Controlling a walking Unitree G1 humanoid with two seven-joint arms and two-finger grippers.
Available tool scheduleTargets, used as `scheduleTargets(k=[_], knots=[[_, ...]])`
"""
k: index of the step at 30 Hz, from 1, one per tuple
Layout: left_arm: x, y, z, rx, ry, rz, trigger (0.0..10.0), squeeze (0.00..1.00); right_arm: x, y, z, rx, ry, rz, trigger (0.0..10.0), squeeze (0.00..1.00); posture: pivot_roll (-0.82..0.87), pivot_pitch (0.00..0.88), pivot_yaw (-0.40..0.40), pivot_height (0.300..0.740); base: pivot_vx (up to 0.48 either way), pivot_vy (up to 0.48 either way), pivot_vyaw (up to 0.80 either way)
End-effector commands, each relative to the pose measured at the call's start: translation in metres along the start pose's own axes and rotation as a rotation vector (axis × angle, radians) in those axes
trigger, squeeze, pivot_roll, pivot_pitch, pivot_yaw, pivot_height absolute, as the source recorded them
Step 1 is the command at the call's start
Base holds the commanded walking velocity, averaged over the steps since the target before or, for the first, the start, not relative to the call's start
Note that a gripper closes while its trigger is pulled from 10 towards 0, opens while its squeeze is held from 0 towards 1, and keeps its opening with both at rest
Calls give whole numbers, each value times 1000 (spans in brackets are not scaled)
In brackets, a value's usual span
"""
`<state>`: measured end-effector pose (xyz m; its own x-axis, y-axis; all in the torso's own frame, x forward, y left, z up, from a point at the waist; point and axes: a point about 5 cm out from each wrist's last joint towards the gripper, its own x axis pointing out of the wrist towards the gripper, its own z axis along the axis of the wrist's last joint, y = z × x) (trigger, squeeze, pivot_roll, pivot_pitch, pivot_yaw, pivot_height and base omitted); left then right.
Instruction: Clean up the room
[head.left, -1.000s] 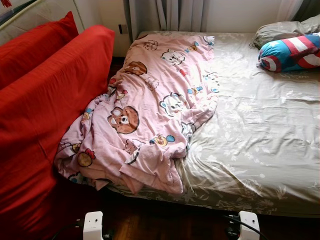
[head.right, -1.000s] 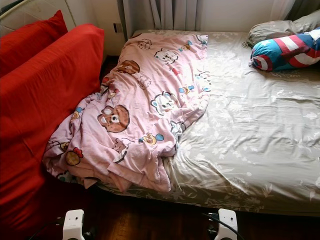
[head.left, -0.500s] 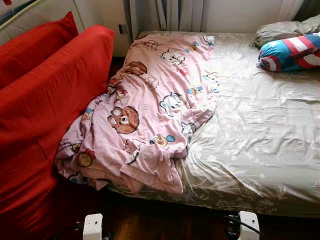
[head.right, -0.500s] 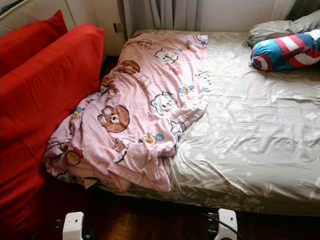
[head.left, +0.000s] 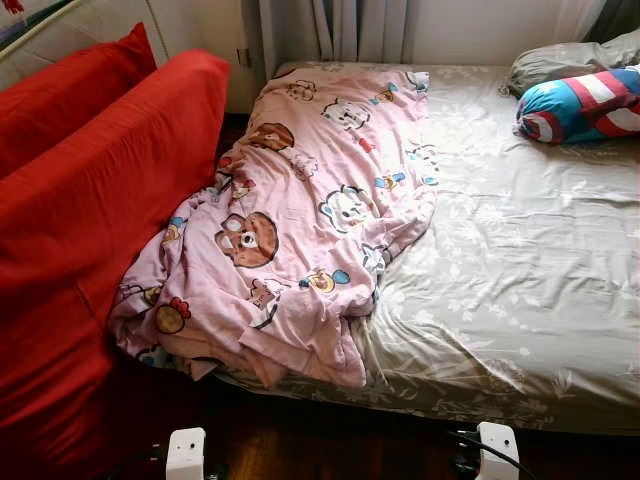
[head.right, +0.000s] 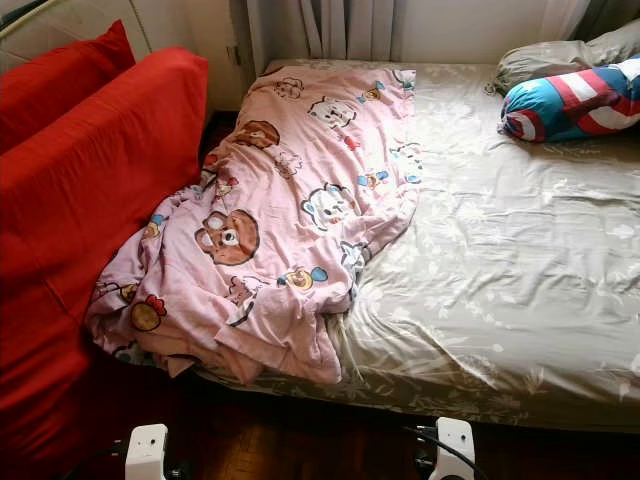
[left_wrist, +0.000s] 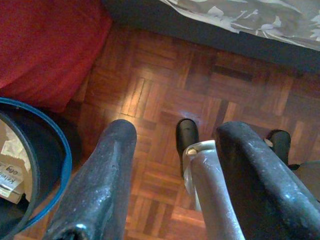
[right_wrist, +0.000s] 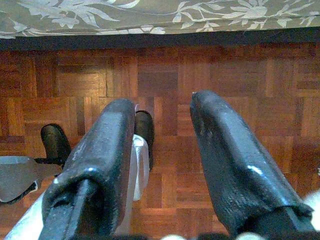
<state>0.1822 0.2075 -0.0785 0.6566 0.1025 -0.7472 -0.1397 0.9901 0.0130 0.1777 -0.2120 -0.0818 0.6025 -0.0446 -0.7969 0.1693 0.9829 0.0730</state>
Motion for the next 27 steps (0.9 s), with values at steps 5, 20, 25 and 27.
scheduleTargets(k=[5, 20, 25, 27], knots=[[-2, 1, -8, 1, 29, 8, 10000, 0, -1, -3, -2, -2, 14, -8, 10000, 0, -19, 139, 3, 740, 0, 0, 0], [-2, 0, -10, -4, 41, 10, 10000, 0, -1, -3, -2, -4, 13, -8, 10000, 0, -17, 138, 3, 740, 0, 0, 0], [-2, 0, -10, -6, 42, 9, 10000, 0, -1, -4, -1, -13, 0, -11, 10000, 0, -17, 132, -3, 740, 0, 0, 0], [-2, -1, -9, -14, 32, 10, 10000, 0, -1, -4, 4, -6, -50, -15, 10000, 0, -22, 130, -8, 740, 0, 0, 0]])
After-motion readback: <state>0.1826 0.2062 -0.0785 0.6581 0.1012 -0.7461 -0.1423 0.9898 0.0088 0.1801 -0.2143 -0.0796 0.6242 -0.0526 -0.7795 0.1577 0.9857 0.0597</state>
